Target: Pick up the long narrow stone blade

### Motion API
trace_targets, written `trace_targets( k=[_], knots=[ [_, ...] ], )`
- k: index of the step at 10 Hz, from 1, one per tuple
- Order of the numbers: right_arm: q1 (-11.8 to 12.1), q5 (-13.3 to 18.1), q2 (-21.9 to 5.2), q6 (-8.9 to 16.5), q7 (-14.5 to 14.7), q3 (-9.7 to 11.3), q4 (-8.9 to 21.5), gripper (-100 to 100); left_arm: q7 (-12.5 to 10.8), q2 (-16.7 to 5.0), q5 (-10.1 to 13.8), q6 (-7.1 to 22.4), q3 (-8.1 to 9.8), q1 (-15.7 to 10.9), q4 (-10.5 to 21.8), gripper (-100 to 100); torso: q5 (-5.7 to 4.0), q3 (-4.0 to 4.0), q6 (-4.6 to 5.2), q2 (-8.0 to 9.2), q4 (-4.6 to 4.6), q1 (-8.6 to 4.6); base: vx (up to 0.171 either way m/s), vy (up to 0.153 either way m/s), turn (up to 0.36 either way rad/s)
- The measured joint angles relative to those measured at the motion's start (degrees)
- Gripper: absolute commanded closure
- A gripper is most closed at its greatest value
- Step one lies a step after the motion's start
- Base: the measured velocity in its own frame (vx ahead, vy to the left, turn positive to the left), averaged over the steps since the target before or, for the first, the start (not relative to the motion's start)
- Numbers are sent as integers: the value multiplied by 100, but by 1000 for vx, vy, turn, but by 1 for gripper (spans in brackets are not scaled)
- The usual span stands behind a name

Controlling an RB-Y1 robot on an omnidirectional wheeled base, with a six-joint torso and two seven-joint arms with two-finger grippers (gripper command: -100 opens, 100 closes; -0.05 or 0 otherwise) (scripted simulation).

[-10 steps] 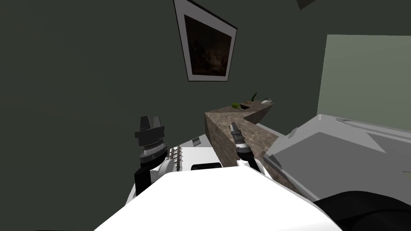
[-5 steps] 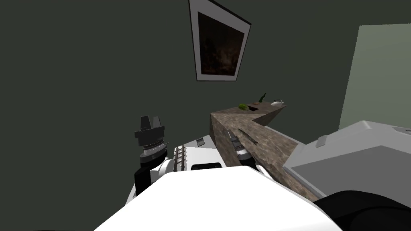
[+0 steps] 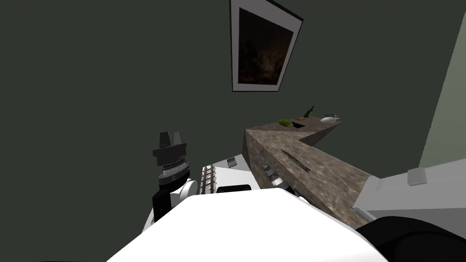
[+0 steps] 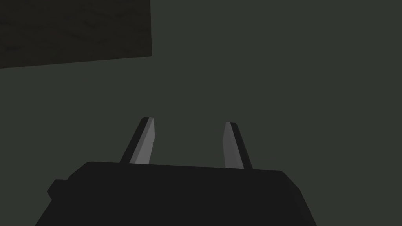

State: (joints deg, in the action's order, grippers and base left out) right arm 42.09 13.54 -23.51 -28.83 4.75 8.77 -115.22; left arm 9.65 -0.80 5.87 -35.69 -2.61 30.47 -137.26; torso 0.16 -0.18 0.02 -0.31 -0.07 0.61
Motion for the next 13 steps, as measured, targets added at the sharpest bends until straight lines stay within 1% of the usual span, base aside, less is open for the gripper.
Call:
trace_targets(
  k=[1, 2, 3, 4, 5, 6, 7, 8, 9, 11, 13],
  knots=[
    [96, 61, -174, 26, -8, 55, 99, -100, 0, 0, 0, 0, 0, 0, 0, 0, -1, -4, -2, -7, -1, 3, 88, 130, 55],
    [165, 104, -270, 11, 5, 98, 185, -100, 0, 0, 0, 0, 0, 0, 0, 0, -2, 1, 0, 4, 0, -8, 64, 155, 133],
    [303, 125, -452, -101, -4, 87, 396, -100, 0, 0, 0, 0, 0, -1, 0, 0, -2, 7, -1, 13, 2, -2, 61, 117, 40],
    [389, 150, -578, -145, -11, 101, 454, -100, 0, 0, 0, 0, 0, 0, 0, 0, -3, 10, 0, 18, 4, -13, 88, 148, 98],
    [491, 200, -755, -134, -18, 142, 572, -100, 0, 0, 0, 0, 0, -1, 0, 0, -2, 7, -1, 12, 3, -5, 82, 107, 47],
    [646, 226, -882, -136, -15, 150, 561, -100, 0, 0, 0, 0, 0, 0, 0, 0, -3, 7, 0, 13, 3, -16, 50, 58, 24],
    [696, 250, -1084, -199, -30, 157, 810, -100, 0, -1, 0, 0, 1, -1, 0, 0, -7, 12, 1, 24, 4, -39, 43, -13, 50],
    [864, 290, -1313, -273, -39, 161, 1024, -100, 0, -1, 0, 0, 1, -1, 0, 0, -13, 16, 0, 28, 6, -63, 21, -6, 42],
    [1018, 335, -1448, -273, -14, 195, 1043, -100, 0, -1, 0, 0, 1, -1, 0, 0, -14, 20, 1, 36, 7, -64, 3, -3, 12],
    [1035, 377, -1488, -200, 17, 256, 1047, -100, 0, -1, 0, 0, 1, -1, 0, 0, -14, 25, 0, 44, 10, -61, 2, -2, 5],
    [1039, 381, -1487, -201, 24, 261, 1054, -100, 0, -1, 0, 0, 1, -1, 0, 0, -14, 26, 1, 46, 10, -60, 0, 0, 0]
  ],
)
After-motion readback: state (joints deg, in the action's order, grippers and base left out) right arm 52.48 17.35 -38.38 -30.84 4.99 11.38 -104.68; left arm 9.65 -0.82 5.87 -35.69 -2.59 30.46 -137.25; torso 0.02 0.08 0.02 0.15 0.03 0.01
